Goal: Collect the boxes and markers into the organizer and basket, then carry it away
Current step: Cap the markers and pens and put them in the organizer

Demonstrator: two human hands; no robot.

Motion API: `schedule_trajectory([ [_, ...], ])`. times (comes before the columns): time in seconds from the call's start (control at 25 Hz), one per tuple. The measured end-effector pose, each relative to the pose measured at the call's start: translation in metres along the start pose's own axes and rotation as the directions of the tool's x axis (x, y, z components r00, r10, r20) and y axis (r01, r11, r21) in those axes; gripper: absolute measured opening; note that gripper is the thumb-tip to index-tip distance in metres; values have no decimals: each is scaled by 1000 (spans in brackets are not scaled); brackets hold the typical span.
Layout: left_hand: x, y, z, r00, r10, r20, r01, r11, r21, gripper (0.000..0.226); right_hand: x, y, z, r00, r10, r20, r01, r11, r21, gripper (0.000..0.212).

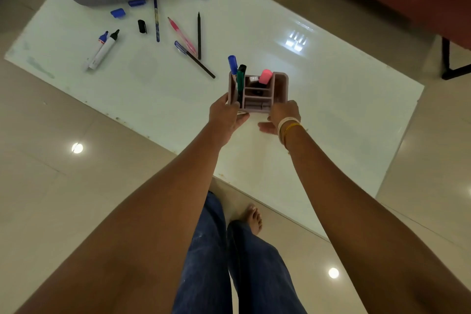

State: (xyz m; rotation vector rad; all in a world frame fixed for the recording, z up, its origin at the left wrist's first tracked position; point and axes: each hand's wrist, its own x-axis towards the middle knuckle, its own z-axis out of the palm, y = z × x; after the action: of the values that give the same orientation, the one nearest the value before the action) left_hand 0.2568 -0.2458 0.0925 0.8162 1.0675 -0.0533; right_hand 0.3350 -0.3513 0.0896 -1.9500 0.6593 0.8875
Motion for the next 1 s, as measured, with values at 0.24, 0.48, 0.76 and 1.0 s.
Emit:
schedule_trajectory([
  [0.24, 21, 46, -10, 1000, 20, 21, -23, 992, 125, 53, 19, -45, 24, 999, -38, -39, 48, 953, 298, 34],
  [0.48, 43, 80, -75, 993, 88, -84, -52, 929, 367, 29, -34, -32, 77, 874, -191, -447, 302, 934, 190, 12],
  [0.76, 84, 131, -155, 954, 243, -178, -72, 756, 651, 27, -15, -84, 206, 668, -702, 247, 677, 435, -593, 30],
  [1.0, 103, 164, -183, 964, 246, -105, -80, 641, 763, 30, 28, -106, 235, 696, -665, 271, 551, 253, -795, 29],
])
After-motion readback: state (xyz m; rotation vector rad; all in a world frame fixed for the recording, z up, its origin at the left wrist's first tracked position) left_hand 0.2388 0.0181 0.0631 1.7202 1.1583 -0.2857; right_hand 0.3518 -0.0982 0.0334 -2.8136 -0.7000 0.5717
